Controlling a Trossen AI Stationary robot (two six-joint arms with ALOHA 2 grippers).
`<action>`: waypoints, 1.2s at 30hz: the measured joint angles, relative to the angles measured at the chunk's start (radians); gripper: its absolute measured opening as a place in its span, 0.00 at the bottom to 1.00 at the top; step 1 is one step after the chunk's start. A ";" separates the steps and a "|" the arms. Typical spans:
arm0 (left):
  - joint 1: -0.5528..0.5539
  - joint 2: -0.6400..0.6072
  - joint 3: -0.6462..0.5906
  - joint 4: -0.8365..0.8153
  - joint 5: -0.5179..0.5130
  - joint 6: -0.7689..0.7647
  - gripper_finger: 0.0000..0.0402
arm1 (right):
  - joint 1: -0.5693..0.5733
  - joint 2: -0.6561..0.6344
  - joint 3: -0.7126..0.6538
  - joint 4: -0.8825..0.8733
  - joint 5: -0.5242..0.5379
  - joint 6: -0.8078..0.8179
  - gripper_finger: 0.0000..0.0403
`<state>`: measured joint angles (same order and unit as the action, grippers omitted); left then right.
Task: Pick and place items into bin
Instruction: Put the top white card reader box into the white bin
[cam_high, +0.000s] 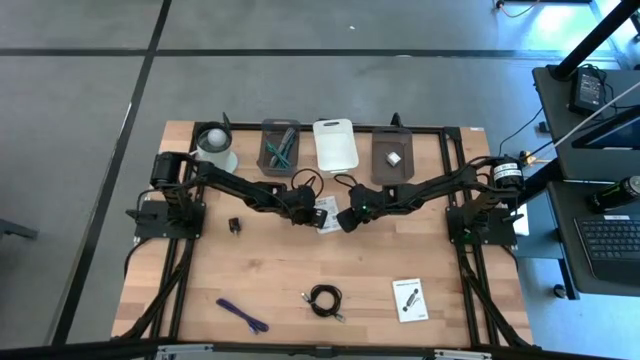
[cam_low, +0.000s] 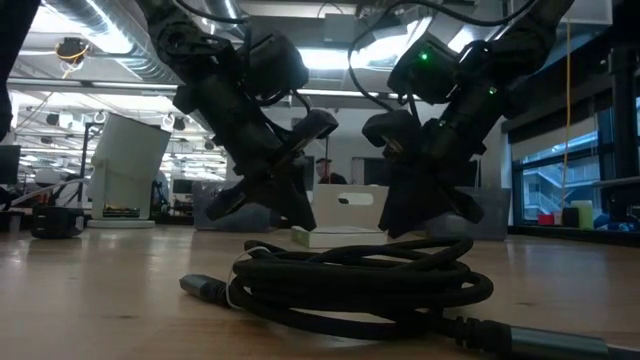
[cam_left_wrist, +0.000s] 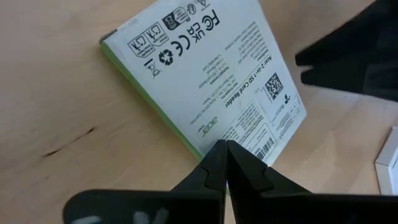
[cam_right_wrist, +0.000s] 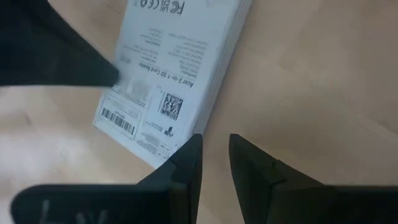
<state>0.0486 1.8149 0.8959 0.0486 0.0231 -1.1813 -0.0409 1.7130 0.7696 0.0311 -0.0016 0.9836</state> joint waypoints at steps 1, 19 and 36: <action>0.000 0.000 0.000 0.000 0.000 0.001 0.01 | -0.004 -0.001 0.000 0.000 -0.026 0.002 0.21; -0.003 -0.001 0.000 -0.007 0.004 0.111 0.01 | -0.022 -0.005 0.000 0.020 -0.127 -0.018 0.21; -0.025 -0.001 -0.005 0.021 -0.021 0.235 0.01 | -0.023 -0.005 0.000 0.032 -0.132 -0.016 0.21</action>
<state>0.0238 1.8135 0.8912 0.0694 0.0026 -0.9466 -0.0635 1.7081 0.7700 0.0631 -0.1337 0.9680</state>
